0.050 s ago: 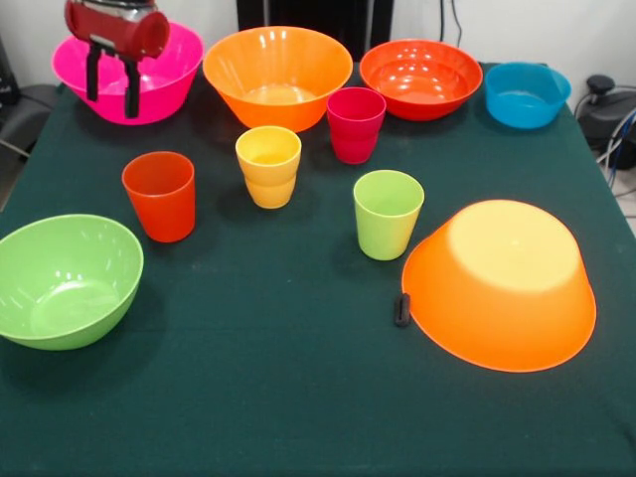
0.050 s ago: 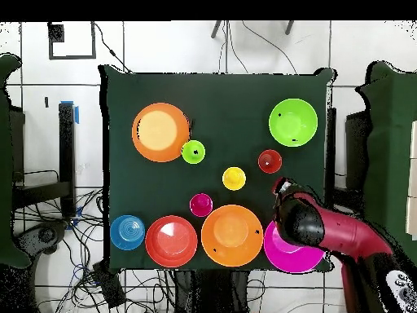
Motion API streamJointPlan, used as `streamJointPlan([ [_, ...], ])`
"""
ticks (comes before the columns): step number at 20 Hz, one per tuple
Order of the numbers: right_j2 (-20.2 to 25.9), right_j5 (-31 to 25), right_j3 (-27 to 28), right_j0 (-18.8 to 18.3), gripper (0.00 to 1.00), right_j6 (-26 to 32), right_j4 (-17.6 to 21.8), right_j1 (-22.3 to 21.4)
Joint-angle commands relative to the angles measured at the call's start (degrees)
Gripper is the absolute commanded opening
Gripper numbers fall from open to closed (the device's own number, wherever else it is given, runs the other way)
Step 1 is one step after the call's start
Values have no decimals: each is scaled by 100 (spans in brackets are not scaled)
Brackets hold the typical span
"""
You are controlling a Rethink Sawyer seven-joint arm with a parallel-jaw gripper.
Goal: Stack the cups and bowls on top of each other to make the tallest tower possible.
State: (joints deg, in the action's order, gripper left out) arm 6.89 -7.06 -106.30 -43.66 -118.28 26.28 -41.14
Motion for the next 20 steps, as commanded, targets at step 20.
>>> streamJointPlan([
  [20,-922,96,-1000,694,100,-1242,-992,217],
])
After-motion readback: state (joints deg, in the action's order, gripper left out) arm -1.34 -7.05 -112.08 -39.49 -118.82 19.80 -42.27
